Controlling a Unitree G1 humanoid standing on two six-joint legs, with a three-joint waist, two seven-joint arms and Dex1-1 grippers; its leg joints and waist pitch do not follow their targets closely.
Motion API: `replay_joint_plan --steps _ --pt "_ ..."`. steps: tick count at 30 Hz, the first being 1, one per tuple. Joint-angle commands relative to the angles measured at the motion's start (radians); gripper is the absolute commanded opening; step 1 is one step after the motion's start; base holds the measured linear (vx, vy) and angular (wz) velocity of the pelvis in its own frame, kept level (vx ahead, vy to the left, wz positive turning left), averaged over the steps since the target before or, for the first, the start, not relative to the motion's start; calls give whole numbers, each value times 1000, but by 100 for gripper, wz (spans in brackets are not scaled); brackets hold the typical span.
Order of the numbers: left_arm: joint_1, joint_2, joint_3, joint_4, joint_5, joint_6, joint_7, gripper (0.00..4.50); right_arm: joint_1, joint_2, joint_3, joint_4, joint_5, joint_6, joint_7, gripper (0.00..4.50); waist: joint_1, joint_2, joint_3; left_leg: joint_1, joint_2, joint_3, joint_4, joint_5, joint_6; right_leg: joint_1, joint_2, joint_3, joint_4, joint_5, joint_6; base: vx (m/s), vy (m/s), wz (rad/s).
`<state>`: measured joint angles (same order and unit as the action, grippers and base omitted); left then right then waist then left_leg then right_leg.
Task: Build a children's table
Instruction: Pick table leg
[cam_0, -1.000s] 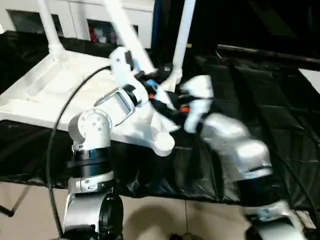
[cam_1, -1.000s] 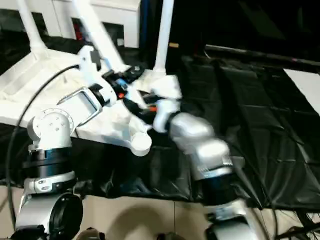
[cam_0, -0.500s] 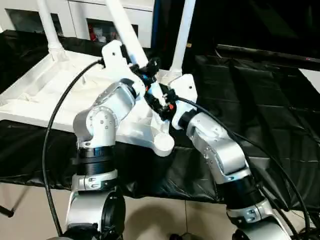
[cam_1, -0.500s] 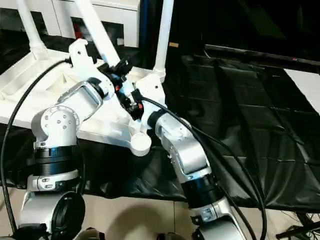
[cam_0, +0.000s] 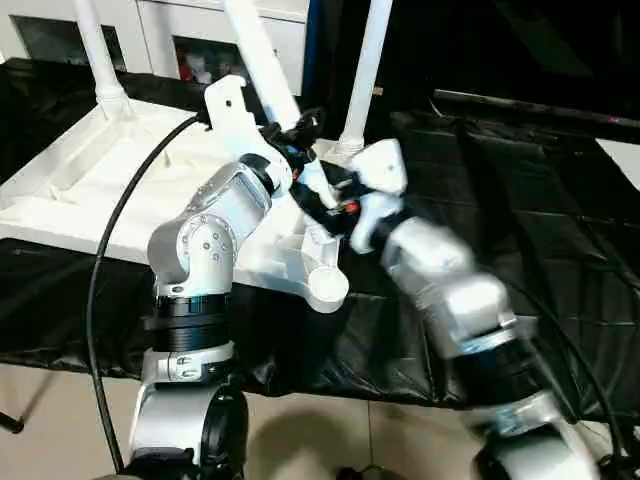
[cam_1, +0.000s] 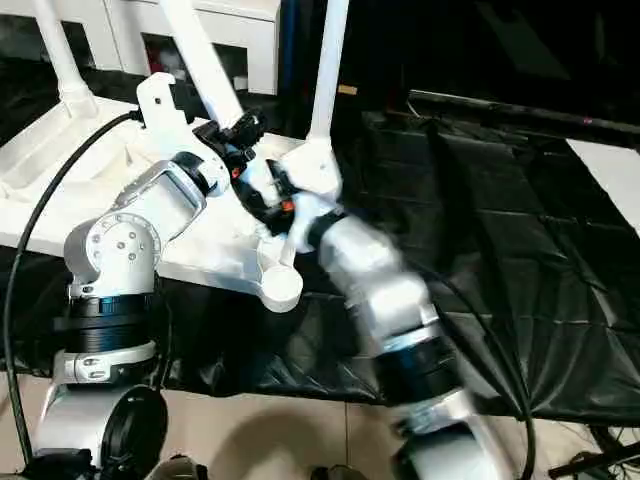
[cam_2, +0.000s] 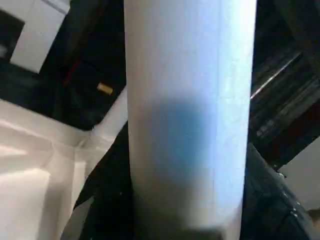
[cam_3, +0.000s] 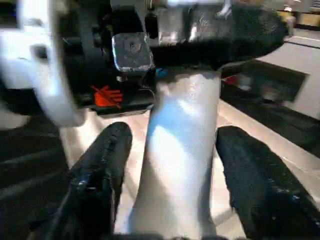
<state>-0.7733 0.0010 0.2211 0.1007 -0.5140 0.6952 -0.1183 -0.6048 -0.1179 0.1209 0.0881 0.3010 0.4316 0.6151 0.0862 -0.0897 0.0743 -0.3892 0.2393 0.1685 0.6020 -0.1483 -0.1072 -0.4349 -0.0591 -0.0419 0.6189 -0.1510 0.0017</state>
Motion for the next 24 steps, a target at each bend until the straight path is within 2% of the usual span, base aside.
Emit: replay_joint_plan --steps 1,3,4,5,6,8,9,13,14,15,17,19,22,23,24 --pt "3 23 -39 -29 -4 3 -71 194 -42 -65 -71 -16 103 80 121 306 -4 6 -89 19 -21 16 -60 -211 -3 66 -37 24 -66 -210 -90 0 0 0" --pt "3 37 -46 -32 -10 6 -100 193 -61 -94 -102 6 124 92 152 306 -2 6 -89 18 -22 18 -58 -203 -1 65 -37 25 -66 -208 -103 0 0 0" --pt "4 59 -57 -39 -23 17 -149 193 -92 -132 -139 53 167 148 196 306 -1 9 -88 17 -22 19 -57 -197 -6 64 -39 26 -65 -210 -112 0 0 0" --pt "4 59 -57 -39 -23 17 -149 193 -92 -132 -139 53 167 148 196 306 -4 7 -89 19 -24 19 -57 -201 -3 66 -37 24 -66 -218 -118 0 0 0" --pt "5 74 -65 -47 -42 33 -191 193 -118 -163 -166 94 220 214 253 332 -2 7 -88 19 -23 20 -56 -205 -7 64 -38 23 -68 -229 -125 0 0 0" --pt "6 79 -68 -49 -57 44 -213 193 -130 -176 -177 113 248 248 277 338 -1 8 -88 19 -22 19 -56 -208 -8 65 -39 23 -67 -232 -134 0 0 0" --pt "9 97 -87 -57 -74 54 -264 193 -149 -198 -188 144 286 289 320 349 -2 2 -90 16 -23 21 -55 -199 -7 67 -39 22 -68 -226 -143 0 0 0" --pt "14 114 -108 -72 -101 69 -327 193 -165 -220 -184 179 302 326 366 384 2 2 -91 16 -22 21 -54 -180 -8 67 -42 22 -66 -221 -157 0 0 0" --pt "14 117 -109 -76 -120 81 -356 193 -171 -238 -166 193 299 344 400 393 1 -3 -91 15 -21 22 -54 -177 -9 68 -43 22 -66 -222 -157 0 0 0" --pt "16 126 -114 -86 -148 96 -407 193 -171 -259 -137 200 300 364 456 406 3 -3 -91 16 -23 21 -53 -178 -6 71 -42 19 -66 -237 -159 0 0 0" --pt "16 133 -116 -96 -183 119 -455 193 -167 -279 -107 202 298 378 510 422 5 -2 -90 15 -21 21 -53 -178 -8 68 -44 21 -67 -247 -157 0 0 0" --pt "17 143 -121 -116 -235 153 -521 193 -165 -295 -73 198 303 396 564 424 4 -4 -89 14 -21 21 -53 -179 -9 68 -44 20 -67 -254 -158 0 0 0" --pt "19 147 -119 -128 -271 171 -556 193 -164 -303 -60 195 314 411 590 424 4 -2 -89 15 -20 21 -53 -184 -10 68 -44 20 -67 -264 -159 0 0 0" --pt "23 164 -134 -139 -301 188 -615 193 -159 -315 -32 187 312 413 620 424 3 -4 -88 14 -19 21 -53 -187 -10 67 -43 20 -69 -268 -158 0 0 0" --pt "26 171 -142 -145 -307 190 -634 193 -159 -317 -26 186 313 415 629 424 5 -3 -89 15 -20 20 -53 -188 -10 67 -43 20 -68 -280 -154 0 0 0"
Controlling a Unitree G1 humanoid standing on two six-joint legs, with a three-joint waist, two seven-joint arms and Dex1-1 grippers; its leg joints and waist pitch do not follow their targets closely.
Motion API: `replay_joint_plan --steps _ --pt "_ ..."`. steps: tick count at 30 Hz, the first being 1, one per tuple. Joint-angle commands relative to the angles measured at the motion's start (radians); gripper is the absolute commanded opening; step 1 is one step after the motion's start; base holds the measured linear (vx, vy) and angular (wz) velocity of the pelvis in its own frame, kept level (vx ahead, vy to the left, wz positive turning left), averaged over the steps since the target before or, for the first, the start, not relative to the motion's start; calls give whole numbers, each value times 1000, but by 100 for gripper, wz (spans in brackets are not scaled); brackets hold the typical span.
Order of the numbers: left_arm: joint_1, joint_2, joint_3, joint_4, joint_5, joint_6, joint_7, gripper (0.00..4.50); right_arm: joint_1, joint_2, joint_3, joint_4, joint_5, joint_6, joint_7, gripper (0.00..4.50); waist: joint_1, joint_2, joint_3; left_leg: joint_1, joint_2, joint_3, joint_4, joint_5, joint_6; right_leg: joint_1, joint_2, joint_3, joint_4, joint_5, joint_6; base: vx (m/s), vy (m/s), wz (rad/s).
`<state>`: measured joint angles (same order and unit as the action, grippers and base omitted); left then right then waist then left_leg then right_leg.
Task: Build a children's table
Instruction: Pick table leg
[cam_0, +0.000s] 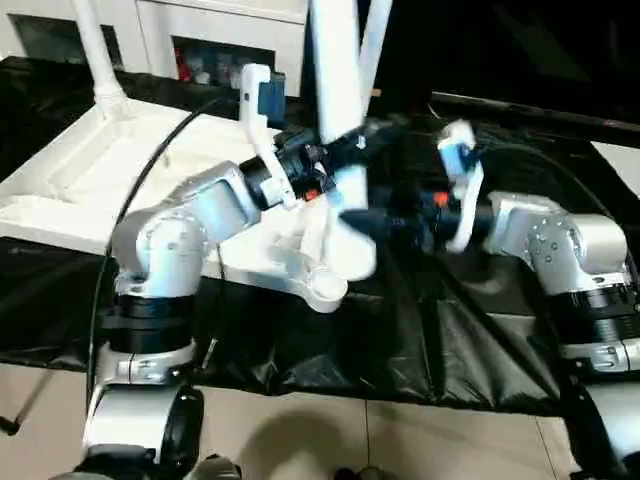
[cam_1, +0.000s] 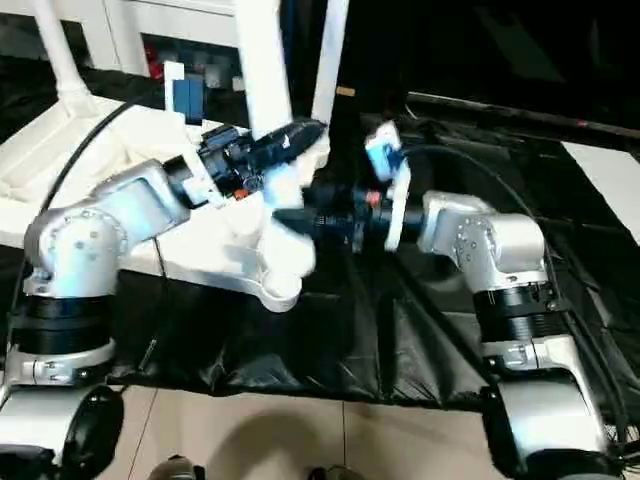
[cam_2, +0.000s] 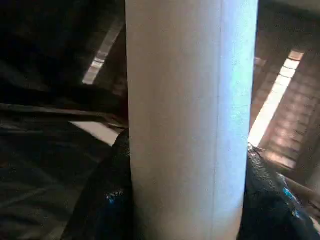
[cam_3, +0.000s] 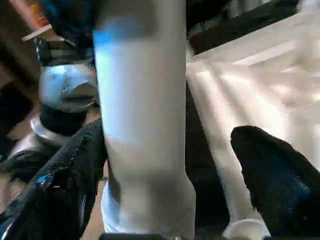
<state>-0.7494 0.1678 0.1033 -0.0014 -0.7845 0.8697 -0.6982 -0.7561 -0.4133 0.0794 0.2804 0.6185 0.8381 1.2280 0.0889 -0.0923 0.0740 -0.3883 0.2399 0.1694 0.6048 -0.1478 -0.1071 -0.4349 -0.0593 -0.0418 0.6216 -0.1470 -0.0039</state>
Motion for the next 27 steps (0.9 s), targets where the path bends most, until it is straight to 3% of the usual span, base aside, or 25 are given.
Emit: replay_joint_plan --steps 1,13,17,18,26,27 --pt "2 4 -24 -43 -36 16 -54 193 -7 -22 15 -6 -5 9 16 424 1 0 -87 15 -19 19 -57 -192 -12 65 -43 20 -71 -289 -146 0 0 0" --pt "17 31 -78 -65 -65 50 -153 193 -29 -14 27 4 44 67 115 424 1 -6 -85 16 -18 17 -56 -218 -28 62 -45 20 -74 -332 -131 0 0 0" --pt "21 37 -98 -72 -82 64 -193 193 -22 -11 42 -24 75 92 152 424 1 -3 -86 15 -17 16 -58 -214 -28 62 -44 19 -72 -317 -139 0 0 0" --pt "21 37 -100 -73 -82 63 -196 193 -21 -11 44 -27 76 93 155 397 1 -3 -85 16 -17 17 -57 -221 -29 61 -43 19 -73 -323 -139 0 0 0" --pt "7 32 -106 -51 -77 59 -205 193 -17 -21 88 -30 38 84 189 346 1 -4 -85 15 -18 16 -57 -222 -33 62 -44 20 -74 -341 -125 0 0 0" --pt "6 30 -108 -47 -76 57 -207 193 -16 -21 93 -33 38 84 192 321 2 -2 -85 15 -17 15 -57 -223 -35 62 -45 20 -73 -344 -124 0 0 0"
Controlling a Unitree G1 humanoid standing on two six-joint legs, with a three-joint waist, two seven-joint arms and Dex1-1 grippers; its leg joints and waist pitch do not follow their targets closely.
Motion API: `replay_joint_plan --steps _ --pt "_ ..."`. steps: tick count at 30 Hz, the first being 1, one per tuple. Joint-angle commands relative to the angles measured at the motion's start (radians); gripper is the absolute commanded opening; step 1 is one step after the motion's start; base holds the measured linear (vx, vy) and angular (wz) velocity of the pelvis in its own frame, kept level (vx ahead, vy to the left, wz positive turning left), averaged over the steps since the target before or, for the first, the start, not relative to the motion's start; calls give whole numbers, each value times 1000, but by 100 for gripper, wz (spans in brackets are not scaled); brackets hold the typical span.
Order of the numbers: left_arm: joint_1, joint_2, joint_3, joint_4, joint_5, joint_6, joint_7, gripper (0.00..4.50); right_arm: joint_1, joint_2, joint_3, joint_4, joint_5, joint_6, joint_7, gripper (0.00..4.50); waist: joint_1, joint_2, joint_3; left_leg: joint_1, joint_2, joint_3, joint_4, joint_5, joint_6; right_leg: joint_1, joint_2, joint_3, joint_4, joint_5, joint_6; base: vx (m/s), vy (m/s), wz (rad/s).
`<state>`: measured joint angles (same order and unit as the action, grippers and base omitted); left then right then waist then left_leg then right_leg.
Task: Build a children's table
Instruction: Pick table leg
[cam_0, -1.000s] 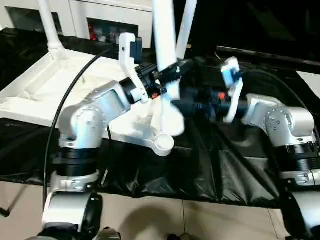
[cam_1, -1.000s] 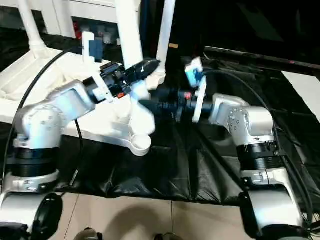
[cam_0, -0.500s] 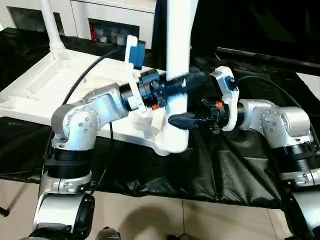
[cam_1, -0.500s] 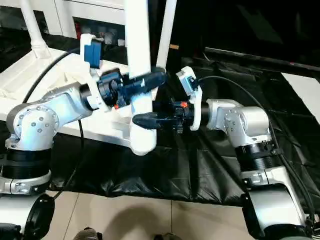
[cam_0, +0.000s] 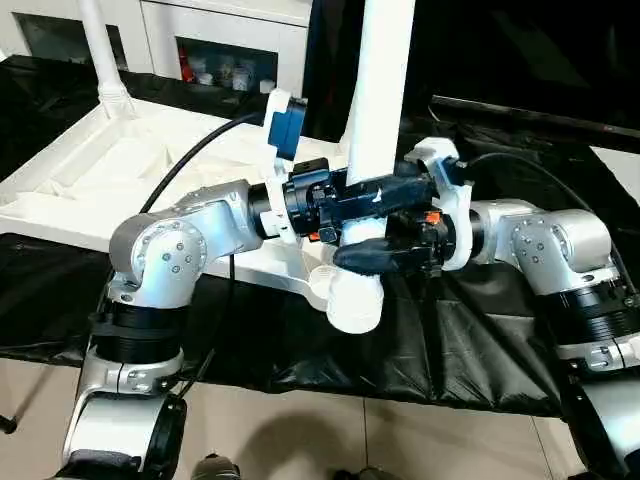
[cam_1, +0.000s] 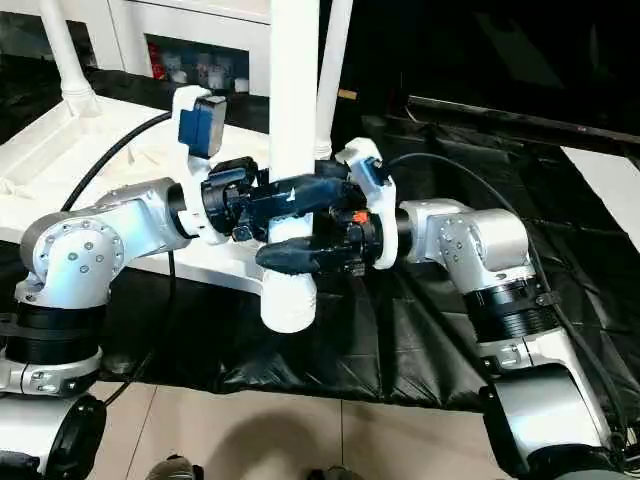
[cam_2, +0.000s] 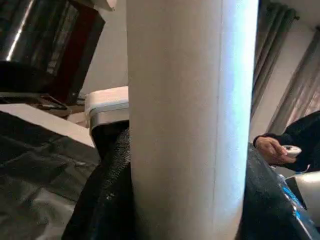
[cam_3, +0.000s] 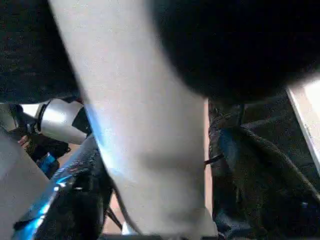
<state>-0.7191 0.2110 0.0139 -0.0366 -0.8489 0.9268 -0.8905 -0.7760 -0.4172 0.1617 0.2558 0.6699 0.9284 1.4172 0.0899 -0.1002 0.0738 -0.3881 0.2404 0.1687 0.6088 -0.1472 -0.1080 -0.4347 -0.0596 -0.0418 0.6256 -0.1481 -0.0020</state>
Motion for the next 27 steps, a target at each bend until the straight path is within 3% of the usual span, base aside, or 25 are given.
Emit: replay_joint_plan --steps 1,9,11,17,19,27 --pt "-25 -13 -19 -12 -12 0 -14 193 4 -17 11 -8 -13 -6 3 310 1 6 -85 16 -18 16 -61 -224 -34 61 -44 20 -78 -342 -126 0 0 0" --pt "-28 -12 -23 0 -9 -5 -22 193 13 -19 34 -20 -17 -5 10 260 1 6 -86 15 -18 16 -61 -219 -33 63 -43 19 -75 -321 -135 0 0 0" --pt "-31 -13 -19 8 -8 -7 -20 193 18 -20 39 -26 -19 -7 13 224 1 6 -86 15 -18 16 -61 -225 -32 62 -44 20 -77 -328 -134 0 0 0" --pt "-34 -11 -18 13 -6 -12 -21 193 27 -16 41 -35 -32 -24 6 197 1 7 -87 15 -18 15 -61 -224 -34 63 -44 19 -76 -326 -135 0 0 0" --pt "-34 -10 -19 13 -4 -13 -19 193 30 -8 34 -32 -31 -21 -8 264 1 6 -87 15 -18 16 -61 -219 -32 63 -43 20 -75 -318 -139 0 0 0" --pt "-32 -12 -21 8 -6 -14 -21 193 42 -3 37 -43 -31 -22 -18 292 1 5 -86 16 -18 16 -60 -223 -33 63 -44 20 -76 -333 -134 0 0 0"
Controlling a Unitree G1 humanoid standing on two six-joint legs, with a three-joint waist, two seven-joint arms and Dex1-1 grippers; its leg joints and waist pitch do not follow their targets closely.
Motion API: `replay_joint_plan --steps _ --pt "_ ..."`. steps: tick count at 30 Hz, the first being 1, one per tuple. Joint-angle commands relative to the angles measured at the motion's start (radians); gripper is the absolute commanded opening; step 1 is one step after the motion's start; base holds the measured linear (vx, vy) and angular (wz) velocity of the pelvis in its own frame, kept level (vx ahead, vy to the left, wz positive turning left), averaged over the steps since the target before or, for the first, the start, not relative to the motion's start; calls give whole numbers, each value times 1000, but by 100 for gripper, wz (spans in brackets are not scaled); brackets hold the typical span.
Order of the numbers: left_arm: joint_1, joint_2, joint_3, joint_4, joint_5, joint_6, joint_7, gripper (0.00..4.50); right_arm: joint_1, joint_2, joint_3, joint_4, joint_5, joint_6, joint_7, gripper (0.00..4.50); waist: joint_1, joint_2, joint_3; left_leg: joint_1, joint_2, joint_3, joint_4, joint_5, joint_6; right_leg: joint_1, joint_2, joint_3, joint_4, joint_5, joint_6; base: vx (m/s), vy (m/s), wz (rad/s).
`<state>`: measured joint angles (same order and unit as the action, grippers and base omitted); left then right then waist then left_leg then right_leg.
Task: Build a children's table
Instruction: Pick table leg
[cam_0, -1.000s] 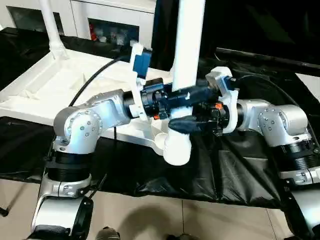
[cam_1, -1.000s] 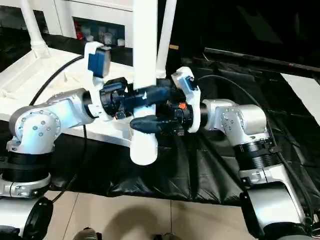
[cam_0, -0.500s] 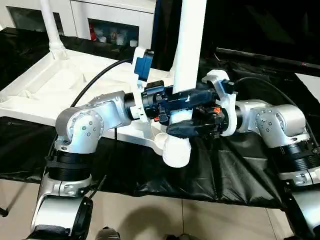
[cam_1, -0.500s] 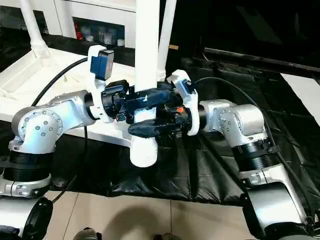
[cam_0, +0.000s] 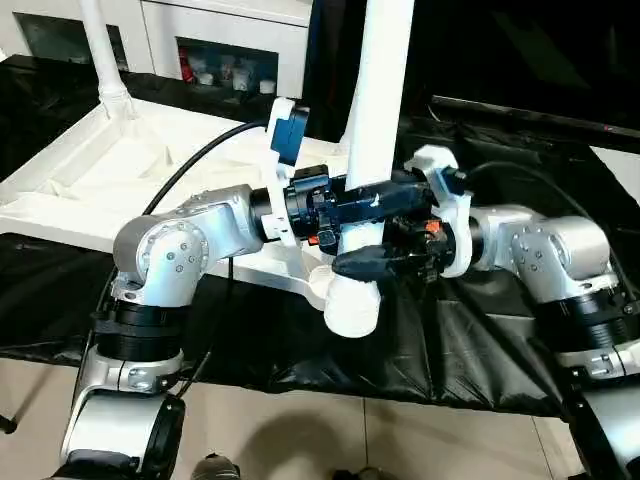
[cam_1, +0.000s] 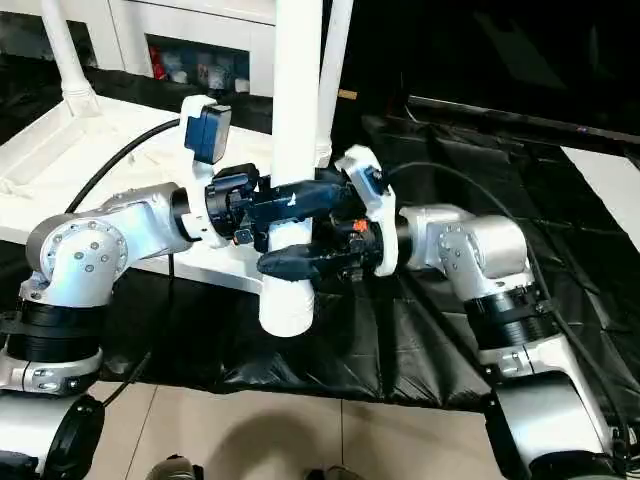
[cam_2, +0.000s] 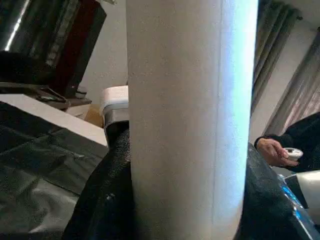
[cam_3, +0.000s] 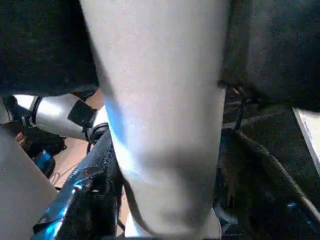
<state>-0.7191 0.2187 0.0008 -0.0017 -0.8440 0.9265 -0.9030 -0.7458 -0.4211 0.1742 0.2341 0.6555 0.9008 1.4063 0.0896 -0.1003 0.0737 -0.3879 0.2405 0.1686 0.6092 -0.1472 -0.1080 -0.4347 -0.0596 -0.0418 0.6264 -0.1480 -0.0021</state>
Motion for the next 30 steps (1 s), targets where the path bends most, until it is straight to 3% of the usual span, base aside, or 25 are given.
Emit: replay_joint_plan --steps 1,5,18,19,23,24,27,30 --pt "-32 -20 -8 -27 -11 -13 -9 193 12 1 24 -21 -17 5 -7 297 1 5 -86 15 -18 16 -61 -223 -33 63 -44 19 -77 -333 -134 0 0 0" --pt "-31 -23 0 -26 -17 -15 -4 193 10 5 22 -21 -6 21 -3 297 1 4 -86 15 -18 16 -60 -220 -32 63 -44 20 -77 -327 -134 0 0 0" --pt "-30 -23 -7 -28 10 -48 5 193 12 14 11 -19 5 33 -22 202 1 4 -86 15 -18 16 -61 -222 -32 62 -44 19 -79 -346 -123 0 0 0" --pt "-29 -26 -3 -32 -1 -41 4 249 11 16 8 -17 4 31 -26 197 1 3 -86 15 -19 16 -60 -222 -32 62 -45 19 -79 -349 -122 0 0 0" --pt "-40 -64 54 -11 -35 -47 57 269 11 30 -14 -8 4 15 -51 196 1 1 -86 13 -19 16 -60 -217 -33 63 -44 19 -78 -343 -124 0 0 0" --pt "-45 -93 93 3 -48 -81 87 298 12 40 -30 -3 7 9 -72 192 1 1 -86 12 -19 17 -58 -214 -34 63 -44 19 -78 -337 -128 0 0 0" --pt "-67 -171 194 26 -76 -168 216 308 22 69 -66 6 -4 -38 -124 189 0 -1 -88 11 -19 16 -57 -225 -36 63 -46 18 -83 -342 -131 0 0 0" --pt "-80 -173 219 39 -61 -203 253 308 32 89 -87 8 -11 -66 -167 189 2 5 -90 14 -20 14 -59 -228 -32 63 -43 17 -81 -336 -118 0 0 0"
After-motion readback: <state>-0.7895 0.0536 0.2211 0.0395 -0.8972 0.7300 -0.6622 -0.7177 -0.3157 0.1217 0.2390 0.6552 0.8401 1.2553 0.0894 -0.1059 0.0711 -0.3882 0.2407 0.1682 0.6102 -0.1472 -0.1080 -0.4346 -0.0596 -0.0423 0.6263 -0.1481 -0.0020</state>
